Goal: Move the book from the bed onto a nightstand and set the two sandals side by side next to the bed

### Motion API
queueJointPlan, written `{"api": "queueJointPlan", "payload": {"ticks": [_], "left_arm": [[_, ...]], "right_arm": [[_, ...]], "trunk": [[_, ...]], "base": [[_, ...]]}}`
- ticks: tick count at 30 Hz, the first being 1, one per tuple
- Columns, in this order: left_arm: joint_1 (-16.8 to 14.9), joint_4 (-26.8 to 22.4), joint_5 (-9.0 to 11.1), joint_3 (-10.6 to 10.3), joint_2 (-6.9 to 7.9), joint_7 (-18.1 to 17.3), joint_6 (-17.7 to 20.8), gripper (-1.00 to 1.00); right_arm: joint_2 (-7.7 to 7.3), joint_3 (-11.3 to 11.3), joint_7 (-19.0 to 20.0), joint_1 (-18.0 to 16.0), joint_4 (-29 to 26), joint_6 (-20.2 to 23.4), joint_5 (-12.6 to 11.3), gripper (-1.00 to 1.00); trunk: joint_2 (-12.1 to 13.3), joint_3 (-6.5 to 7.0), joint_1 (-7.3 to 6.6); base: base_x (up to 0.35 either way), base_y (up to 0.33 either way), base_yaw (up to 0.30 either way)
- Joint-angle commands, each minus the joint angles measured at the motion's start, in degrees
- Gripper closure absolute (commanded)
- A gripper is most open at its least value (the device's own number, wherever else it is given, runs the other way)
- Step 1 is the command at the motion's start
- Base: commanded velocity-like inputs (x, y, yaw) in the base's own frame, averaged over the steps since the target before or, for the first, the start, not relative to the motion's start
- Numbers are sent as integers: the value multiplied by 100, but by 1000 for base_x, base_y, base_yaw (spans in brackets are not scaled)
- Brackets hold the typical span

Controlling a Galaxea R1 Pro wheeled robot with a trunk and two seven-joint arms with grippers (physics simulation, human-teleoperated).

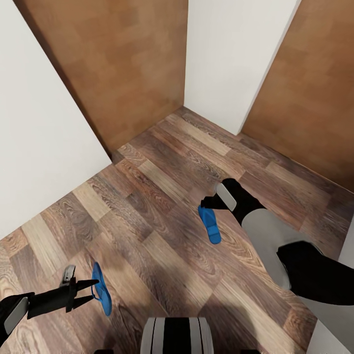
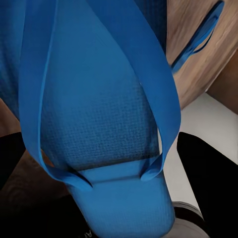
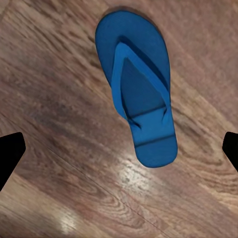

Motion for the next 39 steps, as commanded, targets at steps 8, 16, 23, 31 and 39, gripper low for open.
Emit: {"api": "queueJointPlan", "payload": {"ticks": [8,16,23,31,39], "left_arm": [[7,-13,5,10,0,-255,27,100],[110,-71,-9,9,8,-1043,-227,100],[143,-78,-308,3,13,-1834,-482,100],[147,-76,-699,8,17,-2449,-1001,100],[147,-49,-763,9,17,-2520,-1104,100]], "right_arm": [[-4,37,-49,-34,-6,17,-52,-100],[-4,42,-42,-37,-6,16,-49,-100],[-4,46,-45,-38,-4,14,-44,-100],[-4,46,-47,-38,0,14,-43,-100],[-4,46,-48,-38,0,14,-43,-100]], "trunk": [[-12,-181,19],[-23,-359,40],[-32,-514,58],[-40,-647,73],[-40,-647,73]], "base": [[0,0,0],[0,0,0],[0,0,0],[0,0,0],[0,0,0]]}}
